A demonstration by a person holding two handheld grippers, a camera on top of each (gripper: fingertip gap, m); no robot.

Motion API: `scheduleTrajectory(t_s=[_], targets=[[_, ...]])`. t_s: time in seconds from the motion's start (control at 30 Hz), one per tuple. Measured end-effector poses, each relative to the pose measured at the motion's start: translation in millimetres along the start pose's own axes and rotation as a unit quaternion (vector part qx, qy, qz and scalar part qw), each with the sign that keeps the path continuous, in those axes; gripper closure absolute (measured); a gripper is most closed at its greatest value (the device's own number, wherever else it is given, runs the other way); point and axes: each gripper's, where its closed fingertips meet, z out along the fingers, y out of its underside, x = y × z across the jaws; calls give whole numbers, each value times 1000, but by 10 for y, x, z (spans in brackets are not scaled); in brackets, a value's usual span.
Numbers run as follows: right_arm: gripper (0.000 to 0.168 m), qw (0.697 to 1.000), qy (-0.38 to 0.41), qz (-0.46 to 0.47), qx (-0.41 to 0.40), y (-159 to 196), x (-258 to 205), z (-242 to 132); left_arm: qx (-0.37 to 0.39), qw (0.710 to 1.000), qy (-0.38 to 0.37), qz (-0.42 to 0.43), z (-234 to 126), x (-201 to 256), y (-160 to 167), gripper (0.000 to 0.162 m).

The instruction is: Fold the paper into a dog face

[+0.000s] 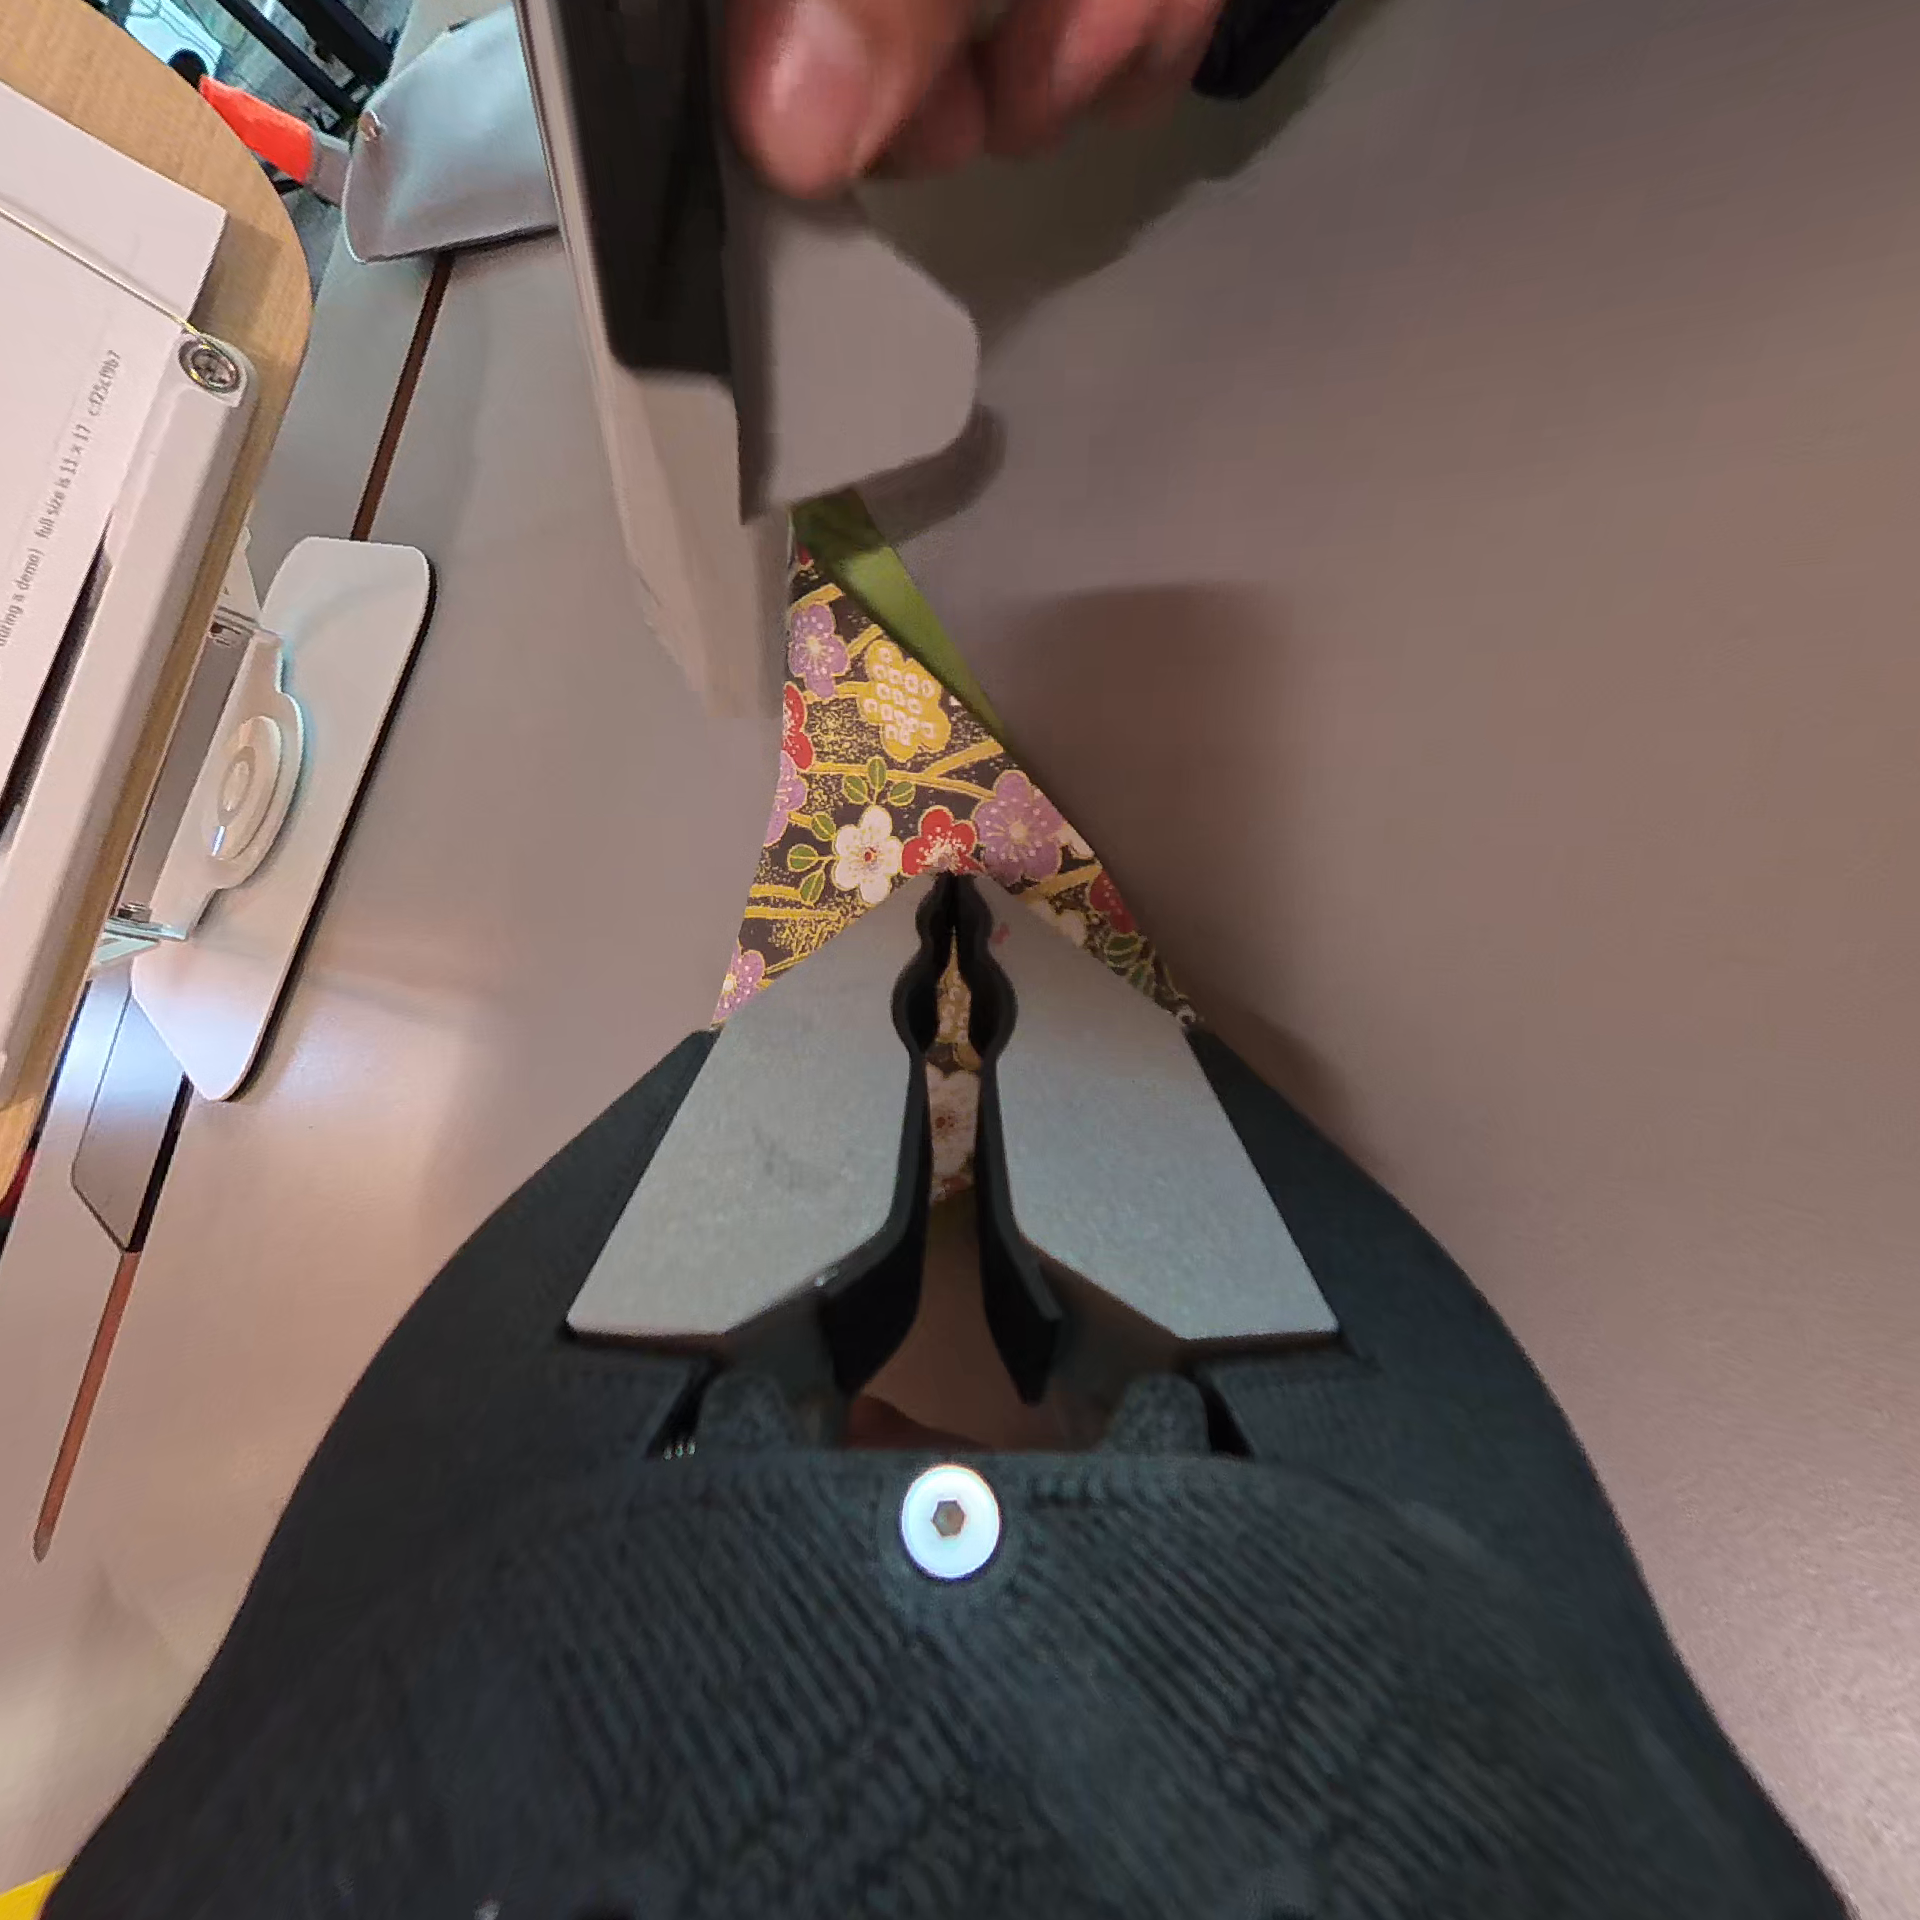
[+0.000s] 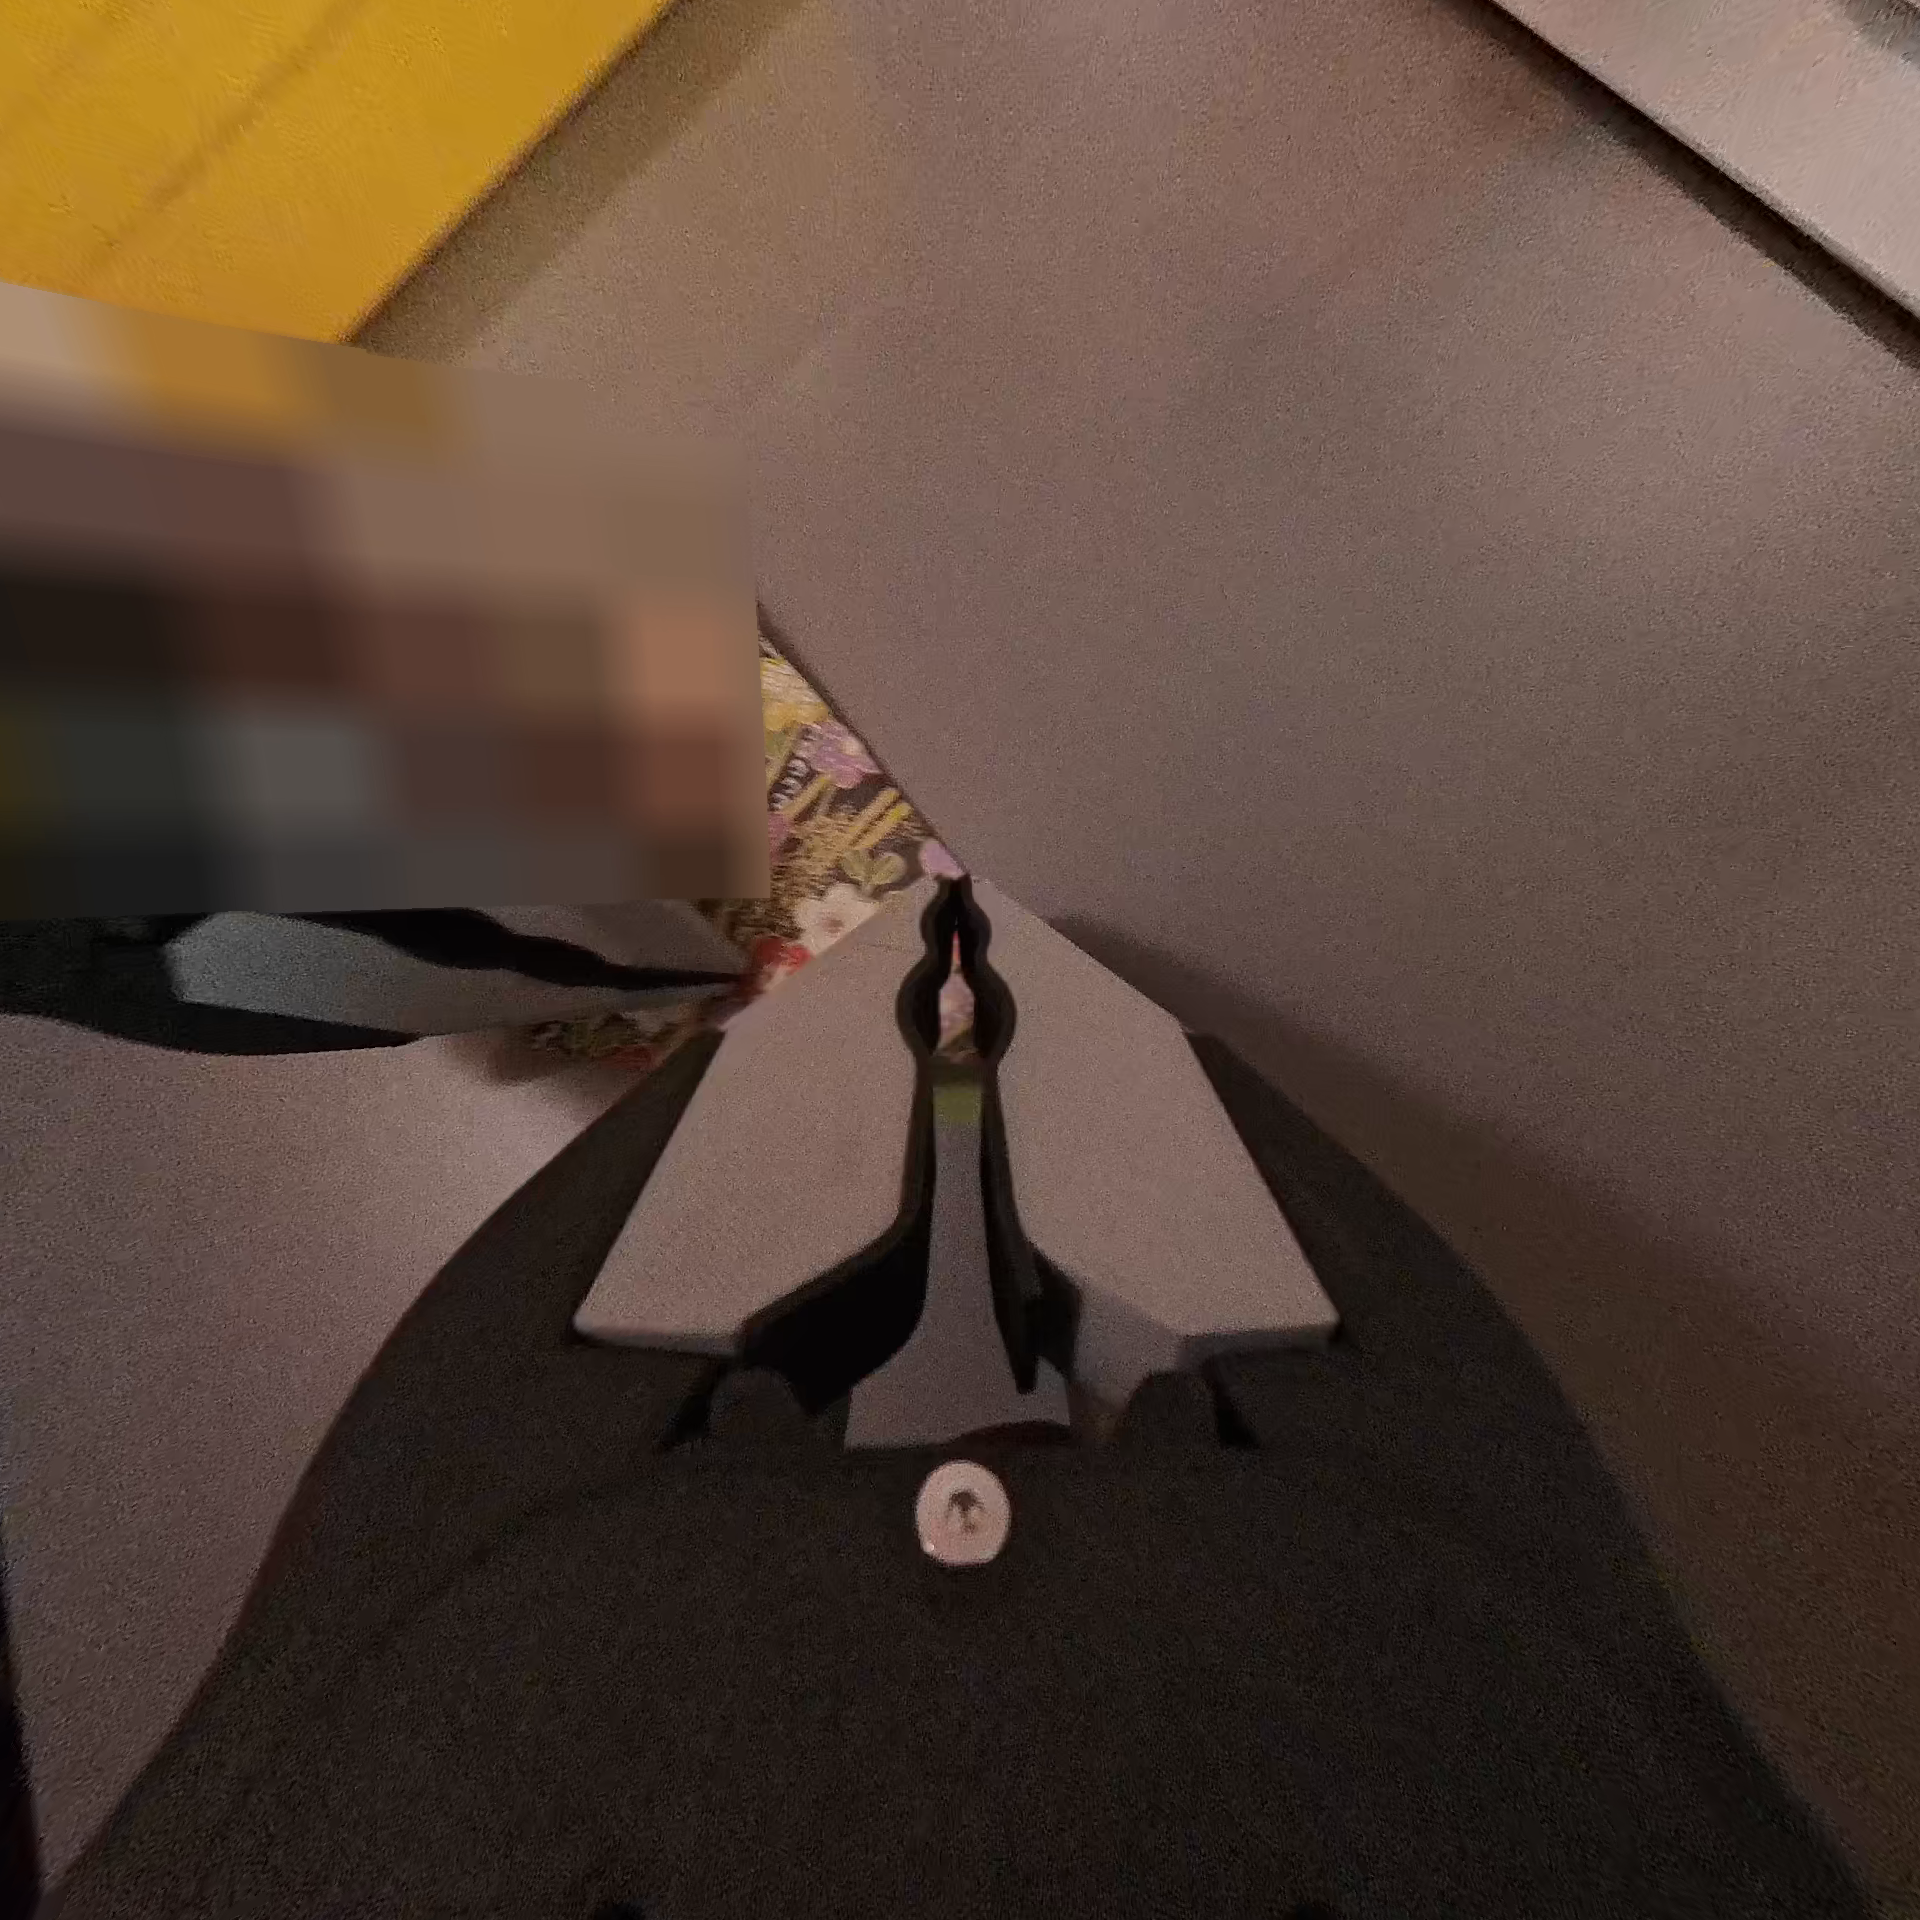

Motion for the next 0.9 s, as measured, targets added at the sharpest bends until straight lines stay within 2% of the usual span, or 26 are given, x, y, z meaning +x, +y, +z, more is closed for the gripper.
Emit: scheduleTrajectory(t_s=[0.07, 0.17, 0.3, 0.4, 0.57, 0.73, 0.9], targets=[[168, 1000, -28, 12, -3, 58, -104, -3, 0, 1000, 1, -1, 0, 0, 0, 162], [168, 999, -24, 23, -37, 252, -14, 58, 0, 1000, 1, -2, -1, -1, 0, 162], [168, 996, -48, 72, -33, 285, 132, -37, -2, 1000, -1, -3, -2, -1, 1, 162], [168, 997, -28, 67, -29, 283, 202, -91, -2, 1000, -1, -4, -2, -2, 1, 162], [168, 994, -73, 72, -35, 296, 7, -15, -2, 1000, -1, -4, -4, -2, 0, 162], [168, 992, -43, 120, -20, 309, 255, -110, -2, 1000, -4, -1, -5, -1, 0, 162], [168, 993, -23, 111, -26, 361, 266, -175, -2, 1000, -5, -2, -9, 0, 3, 162]])
